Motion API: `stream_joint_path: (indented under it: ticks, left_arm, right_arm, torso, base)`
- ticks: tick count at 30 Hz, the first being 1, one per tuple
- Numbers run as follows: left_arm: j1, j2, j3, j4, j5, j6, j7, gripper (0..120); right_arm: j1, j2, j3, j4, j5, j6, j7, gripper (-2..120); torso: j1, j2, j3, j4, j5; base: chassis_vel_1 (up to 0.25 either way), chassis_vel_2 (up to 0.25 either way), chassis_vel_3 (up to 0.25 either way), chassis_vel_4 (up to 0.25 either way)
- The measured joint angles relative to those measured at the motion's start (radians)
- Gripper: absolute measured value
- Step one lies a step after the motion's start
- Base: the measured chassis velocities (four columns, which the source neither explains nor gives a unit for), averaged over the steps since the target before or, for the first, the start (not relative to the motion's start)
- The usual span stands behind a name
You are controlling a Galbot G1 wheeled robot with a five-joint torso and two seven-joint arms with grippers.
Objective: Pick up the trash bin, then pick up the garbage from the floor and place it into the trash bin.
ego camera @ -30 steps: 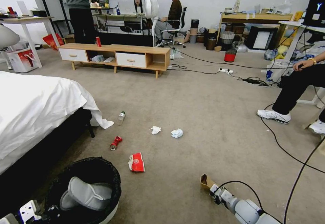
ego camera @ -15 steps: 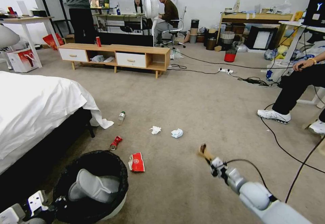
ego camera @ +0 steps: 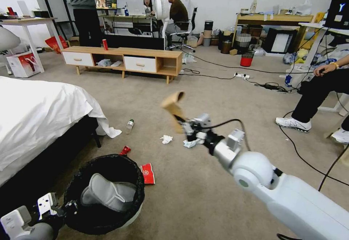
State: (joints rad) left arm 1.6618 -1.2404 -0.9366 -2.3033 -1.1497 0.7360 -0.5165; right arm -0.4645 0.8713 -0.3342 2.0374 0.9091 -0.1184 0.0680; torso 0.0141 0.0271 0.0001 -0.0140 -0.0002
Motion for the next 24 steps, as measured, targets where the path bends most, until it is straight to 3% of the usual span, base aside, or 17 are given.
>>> stream_joint_path:
  ticks: [9,24]
  left_arm:
    - [-0.003,0.014,0.0,-0.001,-0.007,0.0,0.002,1]
    - [-0.019,0.017,0.0,0.002,-0.009,0.0,0.003,1]
  right_arm:
    - [0.238,0.115,-0.219,-0.041,0.125,0.029,0.01,0]
    - [0.389,0.28,-0.46,-0.083,0.244,-0.065,0.067,0]
  torso:
    - [0.0,0.0,0.0,0.0003,-0.0001]
    - [0.0,0.0,0.0,0.0001,0.0]
  base:
    - [0.0,0.0,0.0,0.0]
    - [0.0,0.0,0.0,0.0]
